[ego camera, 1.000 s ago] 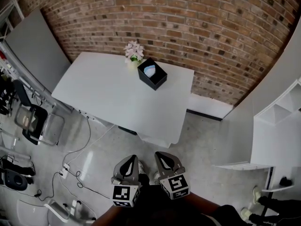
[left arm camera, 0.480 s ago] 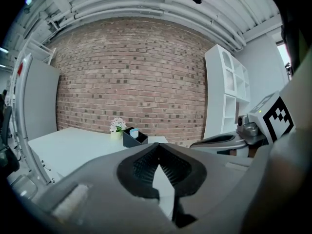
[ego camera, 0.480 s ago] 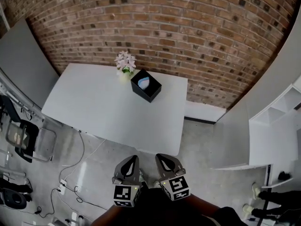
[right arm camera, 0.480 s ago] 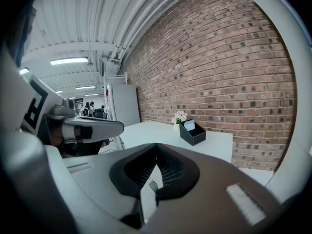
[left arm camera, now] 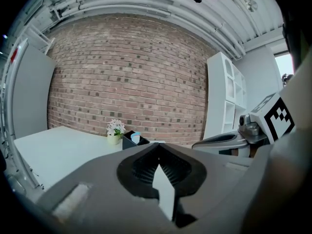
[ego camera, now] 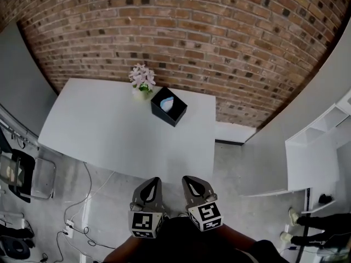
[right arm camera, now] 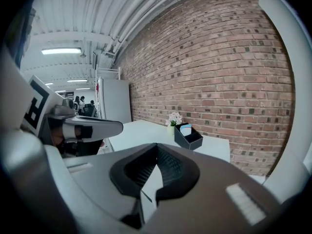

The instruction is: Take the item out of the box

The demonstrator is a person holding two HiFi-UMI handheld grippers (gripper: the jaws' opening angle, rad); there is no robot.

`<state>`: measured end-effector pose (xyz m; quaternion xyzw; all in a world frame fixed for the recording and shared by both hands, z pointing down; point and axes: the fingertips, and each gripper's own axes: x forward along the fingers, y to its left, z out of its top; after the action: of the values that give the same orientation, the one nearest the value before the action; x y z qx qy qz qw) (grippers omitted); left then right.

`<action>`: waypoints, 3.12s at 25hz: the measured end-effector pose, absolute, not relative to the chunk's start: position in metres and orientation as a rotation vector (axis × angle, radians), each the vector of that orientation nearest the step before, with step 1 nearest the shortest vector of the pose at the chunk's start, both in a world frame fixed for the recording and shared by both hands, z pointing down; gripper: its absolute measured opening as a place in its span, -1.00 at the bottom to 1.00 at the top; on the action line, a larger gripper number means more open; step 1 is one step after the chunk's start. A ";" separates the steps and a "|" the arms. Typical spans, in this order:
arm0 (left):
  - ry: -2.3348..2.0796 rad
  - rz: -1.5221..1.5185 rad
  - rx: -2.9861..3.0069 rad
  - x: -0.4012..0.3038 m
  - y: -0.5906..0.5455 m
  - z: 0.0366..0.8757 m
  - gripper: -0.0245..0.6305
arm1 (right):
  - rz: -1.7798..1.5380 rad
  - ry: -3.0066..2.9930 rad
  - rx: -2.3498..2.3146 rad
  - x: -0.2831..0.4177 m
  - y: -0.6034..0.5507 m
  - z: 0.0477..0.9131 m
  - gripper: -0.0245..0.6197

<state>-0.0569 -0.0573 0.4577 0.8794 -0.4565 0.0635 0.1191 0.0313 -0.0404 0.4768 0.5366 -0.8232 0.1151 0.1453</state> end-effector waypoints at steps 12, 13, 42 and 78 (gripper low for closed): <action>-1.318 0.121 2.582 -0.096 -0.089 0.450 -0.91 | 0.315 -2.320 1.624 0.004 -0.079 0.467 -0.92; -1.324 0.123 2.578 -0.099 -0.090 0.451 -0.91 | 0.320 -2.318 1.618 0.002 -0.081 0.468 -0.92; -1.464 0.221 2.483 -0.068 -0.234 0.465 -0.91 | 0.360 -2.383 1.499 0.043 -0.236 0.493 -0.92; -1.530 0.377 2.297 -0.043 -0.379 0.548 -0.91 | 0.385 -2.327 1.282 0.083 -0.412 0.582 -0.55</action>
<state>-0.0430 -0.3791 0.5479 0.8116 -0.5407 0.1332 0.1769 0.0830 -0.4123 0.5820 0.4651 -0.8443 0.1398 0.2264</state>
